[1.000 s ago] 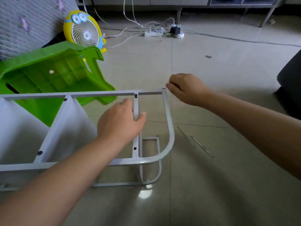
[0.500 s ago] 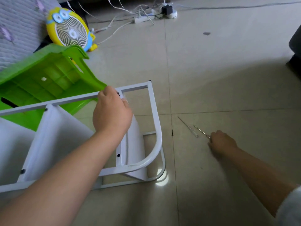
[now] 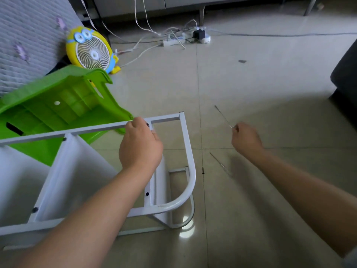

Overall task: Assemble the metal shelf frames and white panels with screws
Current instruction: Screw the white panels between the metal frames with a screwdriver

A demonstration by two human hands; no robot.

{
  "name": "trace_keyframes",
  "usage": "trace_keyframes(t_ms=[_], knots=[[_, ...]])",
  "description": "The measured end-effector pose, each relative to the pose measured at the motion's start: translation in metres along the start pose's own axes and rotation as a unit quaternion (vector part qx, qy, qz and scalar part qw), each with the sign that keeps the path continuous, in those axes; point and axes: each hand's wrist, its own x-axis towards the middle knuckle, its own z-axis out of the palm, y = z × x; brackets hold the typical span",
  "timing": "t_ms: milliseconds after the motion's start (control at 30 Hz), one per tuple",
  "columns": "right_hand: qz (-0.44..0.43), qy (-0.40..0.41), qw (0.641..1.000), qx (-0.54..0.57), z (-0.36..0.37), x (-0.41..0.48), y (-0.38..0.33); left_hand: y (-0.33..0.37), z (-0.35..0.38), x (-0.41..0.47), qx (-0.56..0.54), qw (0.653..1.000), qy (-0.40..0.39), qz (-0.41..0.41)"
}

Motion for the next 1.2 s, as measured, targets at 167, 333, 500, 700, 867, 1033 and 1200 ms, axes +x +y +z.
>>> trace_keyframes(t_ms=[167,333,500,700,867,1033,1200], knots=[[-0.140,0.032,0.982,0.119,-0.045,-0.011,-0.083,-0.001,-0.005,-0.002,-0.016,1.000,-0.026,-0.006],[-0.200,0.025,0.948,0.248,-0.082,-0.039,-0.133,-0.016,-0.011,-0.017,-0.082,0.996,-0.041,-0.015],[-0.218,-0.025,0.926,0.306,-0.095,-0.048,-0.158,-0.027,-0.017,-0.024,-0.088,0.996,-0.032,-0.009],[-0.309,-0.027,0.923,0.230,-0.094,-0.051,-0.175,-0.023,-0.019,-0.025,-0.084,0.995,-0.036,-0.032],[-0.369,-0.032,0.915,0.158,-0.090,-0.049,-0.181,-0.024,-0.017,-0.024,-0.110,0.993,-0.026,-0.022],[-0.379,-0.036,0.913,0.144,-0.089,-0.047,-0.187,-0.027,-0.014,-0.025,-0.122,0.992,-0.021,-0.012],[-0.391,-0.048,0.911,0.126,-0.088,-0.046,-0.190,-0.028,-0.013,-0.025,-0.123,0.992,-0.009,0.002]])
